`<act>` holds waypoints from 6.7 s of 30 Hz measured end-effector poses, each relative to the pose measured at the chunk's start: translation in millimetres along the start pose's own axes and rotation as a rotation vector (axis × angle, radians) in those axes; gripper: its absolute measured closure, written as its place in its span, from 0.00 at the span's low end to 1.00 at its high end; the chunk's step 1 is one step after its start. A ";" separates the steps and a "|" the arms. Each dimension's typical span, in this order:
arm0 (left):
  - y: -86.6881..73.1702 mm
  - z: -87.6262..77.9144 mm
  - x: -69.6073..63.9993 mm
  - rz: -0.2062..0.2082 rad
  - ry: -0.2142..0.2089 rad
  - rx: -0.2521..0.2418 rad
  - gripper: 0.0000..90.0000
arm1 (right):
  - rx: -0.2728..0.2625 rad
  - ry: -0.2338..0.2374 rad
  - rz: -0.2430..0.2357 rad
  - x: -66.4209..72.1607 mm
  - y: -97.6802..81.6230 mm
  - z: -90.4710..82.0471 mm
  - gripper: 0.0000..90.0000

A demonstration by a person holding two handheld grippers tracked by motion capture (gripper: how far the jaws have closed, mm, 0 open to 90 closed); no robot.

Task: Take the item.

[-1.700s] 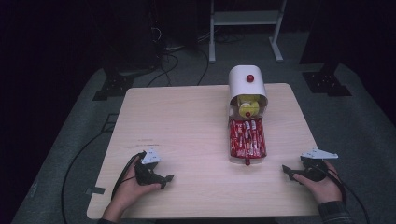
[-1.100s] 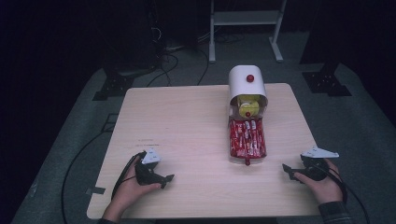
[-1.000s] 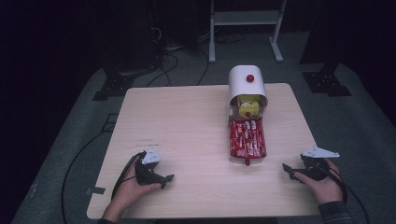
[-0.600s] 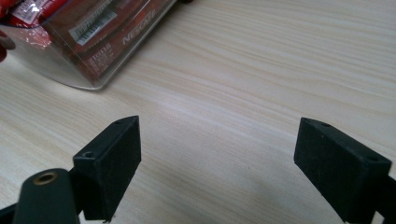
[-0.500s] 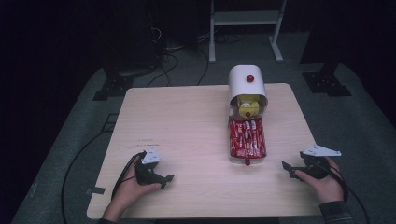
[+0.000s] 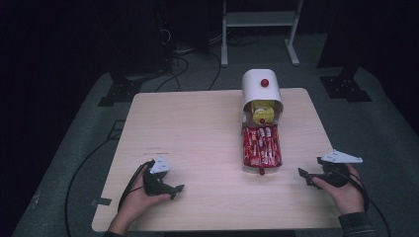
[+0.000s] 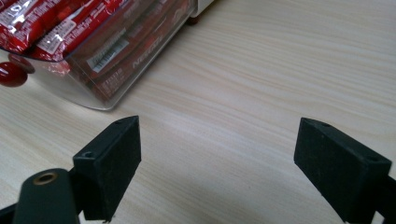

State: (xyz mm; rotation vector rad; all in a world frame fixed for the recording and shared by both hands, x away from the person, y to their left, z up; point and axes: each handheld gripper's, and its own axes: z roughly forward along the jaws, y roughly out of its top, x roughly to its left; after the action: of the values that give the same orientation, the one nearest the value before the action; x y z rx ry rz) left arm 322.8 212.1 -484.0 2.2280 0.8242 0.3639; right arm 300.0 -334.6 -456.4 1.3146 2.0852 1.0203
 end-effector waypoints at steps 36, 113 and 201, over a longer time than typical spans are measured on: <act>0.0 -0.3 0.1 0.002 -0.001 0.005 0.00 | -0.048 0.014 -0.017 -2.2 27.5 -9.2 0.16; -0.1 -0.2 0.1 0.002 0.000 0.003 0.00 | -0.125 0.078 -0.066 20.0 88.1 5.8 0.16; -0.1 -0.1 -0.1 -0.001 -0.001 0.001 0.00 | -0.077 0.150 -0.116 63.1 111.9 66.1 0.24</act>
State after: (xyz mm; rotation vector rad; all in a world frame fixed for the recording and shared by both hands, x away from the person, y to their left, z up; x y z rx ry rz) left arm 322.7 212.1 -484.0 2.2287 0.8250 0.3622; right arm 381.8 -225.5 -408.6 1.0961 2.1798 1.1677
